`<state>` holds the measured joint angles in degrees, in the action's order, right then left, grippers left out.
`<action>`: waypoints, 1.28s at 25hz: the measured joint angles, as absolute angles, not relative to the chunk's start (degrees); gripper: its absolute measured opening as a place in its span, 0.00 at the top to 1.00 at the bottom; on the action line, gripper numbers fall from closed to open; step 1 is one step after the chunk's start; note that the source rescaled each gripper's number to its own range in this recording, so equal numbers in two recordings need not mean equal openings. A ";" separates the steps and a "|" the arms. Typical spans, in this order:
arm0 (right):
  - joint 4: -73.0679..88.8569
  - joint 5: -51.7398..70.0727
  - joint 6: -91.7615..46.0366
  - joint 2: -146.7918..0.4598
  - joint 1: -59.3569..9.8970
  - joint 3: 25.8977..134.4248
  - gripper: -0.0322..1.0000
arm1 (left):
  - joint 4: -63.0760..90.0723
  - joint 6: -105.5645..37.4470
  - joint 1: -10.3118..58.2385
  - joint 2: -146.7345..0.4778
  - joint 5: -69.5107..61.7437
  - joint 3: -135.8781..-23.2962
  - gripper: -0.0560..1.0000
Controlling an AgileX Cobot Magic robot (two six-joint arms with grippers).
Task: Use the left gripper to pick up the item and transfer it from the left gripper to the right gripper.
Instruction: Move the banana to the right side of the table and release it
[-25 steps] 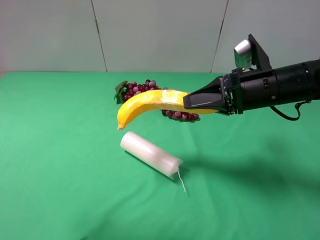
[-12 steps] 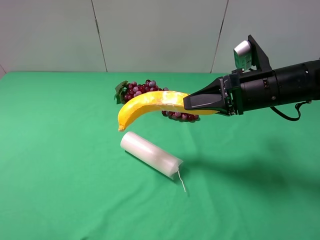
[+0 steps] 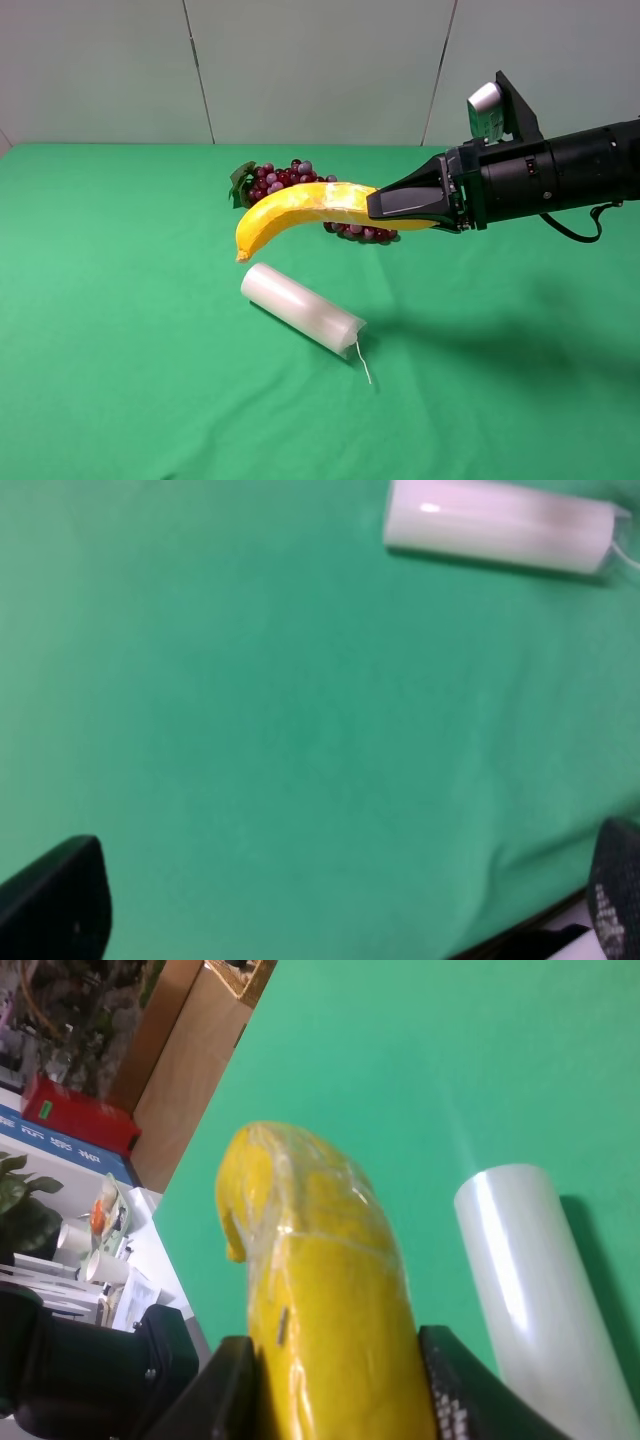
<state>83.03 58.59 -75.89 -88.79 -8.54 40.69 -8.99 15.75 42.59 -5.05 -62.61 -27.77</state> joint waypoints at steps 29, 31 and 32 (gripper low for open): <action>75.88 29.85 -69.19 -81.24 -8.54 40.69 0.97 | -8.83 15.01 11.66 -5.05 -61.91 -27.71 0.07; 71.77 26.63 -65.88 -79.30 -8.39 40.69 0.97 | -8.83 15.01 10.97 -5.05 -61.91 -27.71 0.07; 69.72 25.87 -64.02 -78.28 -7.94 40.69 0.97 | -8.83 15.01 10.82 -5.05 -61.91 -27.71 0.07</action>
<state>69.72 25.87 -64.02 -78.28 -7.94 40.69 -8.83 15.01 10.82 -5.05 -61.91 -27.71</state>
